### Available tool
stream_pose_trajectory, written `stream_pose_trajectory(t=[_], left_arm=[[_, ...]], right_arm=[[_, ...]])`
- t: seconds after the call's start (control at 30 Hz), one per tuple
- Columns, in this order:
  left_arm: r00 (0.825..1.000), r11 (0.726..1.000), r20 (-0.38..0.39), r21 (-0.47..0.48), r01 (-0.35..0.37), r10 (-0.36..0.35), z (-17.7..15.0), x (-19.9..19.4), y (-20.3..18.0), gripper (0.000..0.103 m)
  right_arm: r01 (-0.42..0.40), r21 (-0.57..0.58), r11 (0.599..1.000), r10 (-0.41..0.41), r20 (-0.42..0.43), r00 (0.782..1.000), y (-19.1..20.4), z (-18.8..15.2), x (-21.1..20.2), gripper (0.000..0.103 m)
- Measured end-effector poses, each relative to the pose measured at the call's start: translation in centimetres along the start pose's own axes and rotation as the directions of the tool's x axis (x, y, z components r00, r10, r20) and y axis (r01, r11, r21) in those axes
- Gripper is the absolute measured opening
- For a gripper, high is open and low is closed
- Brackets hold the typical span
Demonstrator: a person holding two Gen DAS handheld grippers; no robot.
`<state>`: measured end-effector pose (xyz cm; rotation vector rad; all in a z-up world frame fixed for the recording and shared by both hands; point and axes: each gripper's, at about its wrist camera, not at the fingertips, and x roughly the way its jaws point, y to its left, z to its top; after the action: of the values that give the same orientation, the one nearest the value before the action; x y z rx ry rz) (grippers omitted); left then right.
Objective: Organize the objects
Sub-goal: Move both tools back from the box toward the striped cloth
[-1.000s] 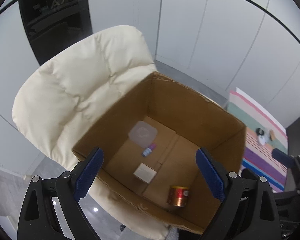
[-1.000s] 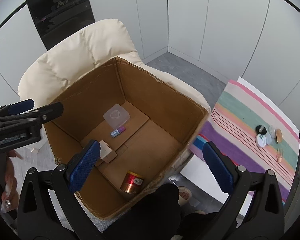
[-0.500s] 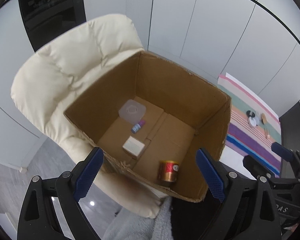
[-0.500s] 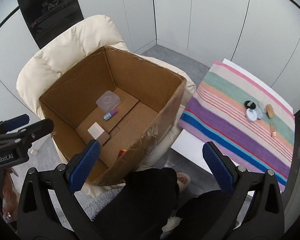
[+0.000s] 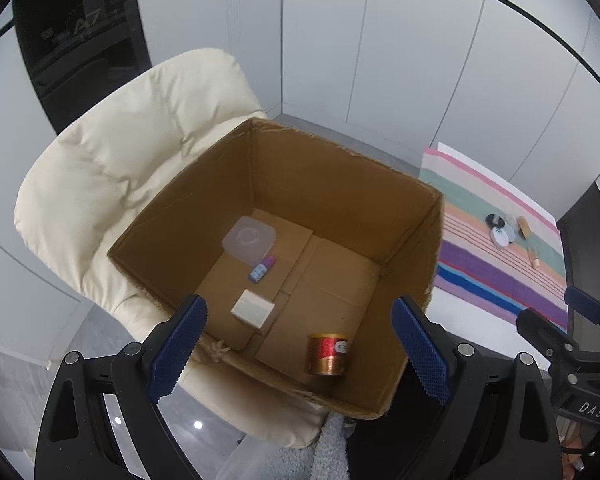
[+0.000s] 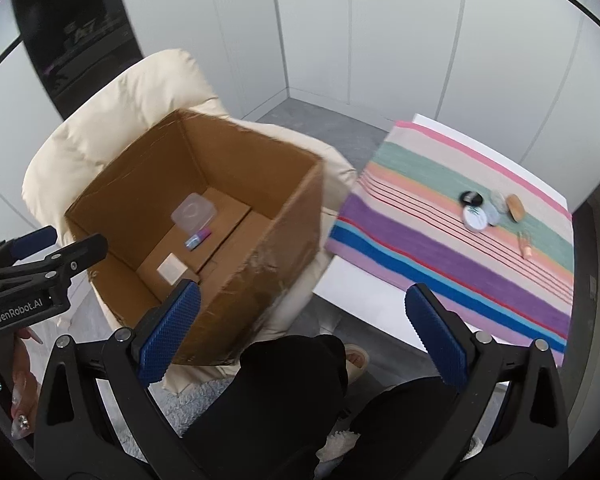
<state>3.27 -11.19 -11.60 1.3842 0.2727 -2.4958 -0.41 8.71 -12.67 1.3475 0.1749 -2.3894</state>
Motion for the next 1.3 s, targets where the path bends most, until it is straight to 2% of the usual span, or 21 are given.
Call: stream_pose_trajectory(t=[0.27, 0.53, 0.83, 1.07, 1.2, 1.3], left_arm=[[0.999, 0.995, 0.015, 0.091, 0.045, -0.046, 0.7, 0.1, -4.9, 0.095], [0.993, 0.969, 0.013, 0.219, 0.114, -0.120, 0.6, 0.2, -12.2, 0.095], [0.982, 0.925, -0.028, 0.332, 0.184, -0.185, 0.1, 1.0, -20.2, 0.095], [0.974, 0.891, -0.047, 0.395, 0.222, -0.222, 0.3, 1.9, -26.2, 0.095], [0.961, 0.853, -0.091, 0.444, 0.274, -0.261, 0.6, 2.7, -29.5, 0.095], [0.961, 0.836, -0.097, 0.476, 0.274, -0.259, 1.0, 3.5, -31.8, 0.095]], right_arm=[[0.061, 0.101, 0.993, -0.063, 0.009, 0.998, -5.0, -1.4, -1.8, 0.103], [0.127, 0.211, 0.969, -0.134, 0.020, 0.991, -11.2, -3.3, -4.3, 0.103], [0.202, 0.374, 0.905, -0.220, 0.003, 0.976, -20.3, -6.8, -6.9, 0.103], [0.246, 0.468, 0.849, -0.265, -0.027, 0.964, -25.9, -9.2, -7.7, 0.103], [0.267, 0.499, 0.824, -0.285, -0.043, 0.958, -28.5, -10.2, -7.8, 0.103], [0.278, 0.509, 0.815, -0.293, -0.052, 0.955, -30.2, -10.3, -7.4, 0.103]])
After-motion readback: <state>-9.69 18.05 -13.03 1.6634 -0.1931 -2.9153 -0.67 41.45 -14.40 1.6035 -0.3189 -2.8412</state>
